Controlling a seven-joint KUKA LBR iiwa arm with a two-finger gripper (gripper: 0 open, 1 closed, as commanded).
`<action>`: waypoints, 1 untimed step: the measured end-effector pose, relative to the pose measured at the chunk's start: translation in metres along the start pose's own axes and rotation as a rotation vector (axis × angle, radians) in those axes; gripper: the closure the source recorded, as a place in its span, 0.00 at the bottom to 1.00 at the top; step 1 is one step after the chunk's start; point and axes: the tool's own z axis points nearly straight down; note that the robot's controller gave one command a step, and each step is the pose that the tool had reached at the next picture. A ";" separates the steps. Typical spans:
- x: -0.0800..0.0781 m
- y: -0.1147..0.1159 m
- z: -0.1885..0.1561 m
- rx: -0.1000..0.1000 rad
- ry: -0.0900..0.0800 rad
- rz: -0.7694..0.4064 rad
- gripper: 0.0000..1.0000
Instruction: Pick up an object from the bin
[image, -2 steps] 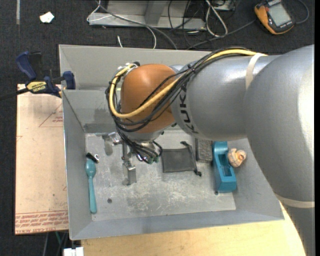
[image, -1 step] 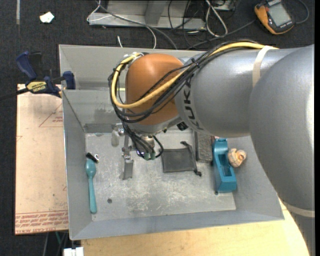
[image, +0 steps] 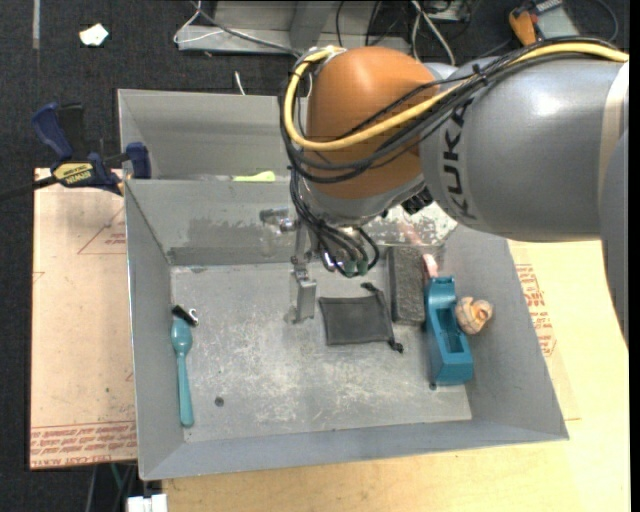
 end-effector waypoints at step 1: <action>-0.004 0.002 -0.015 0.000 0.001 0.058 0.00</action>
Offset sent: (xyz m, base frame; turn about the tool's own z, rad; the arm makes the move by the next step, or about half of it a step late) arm 0.0114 -0.0917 -0.0079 -0.1799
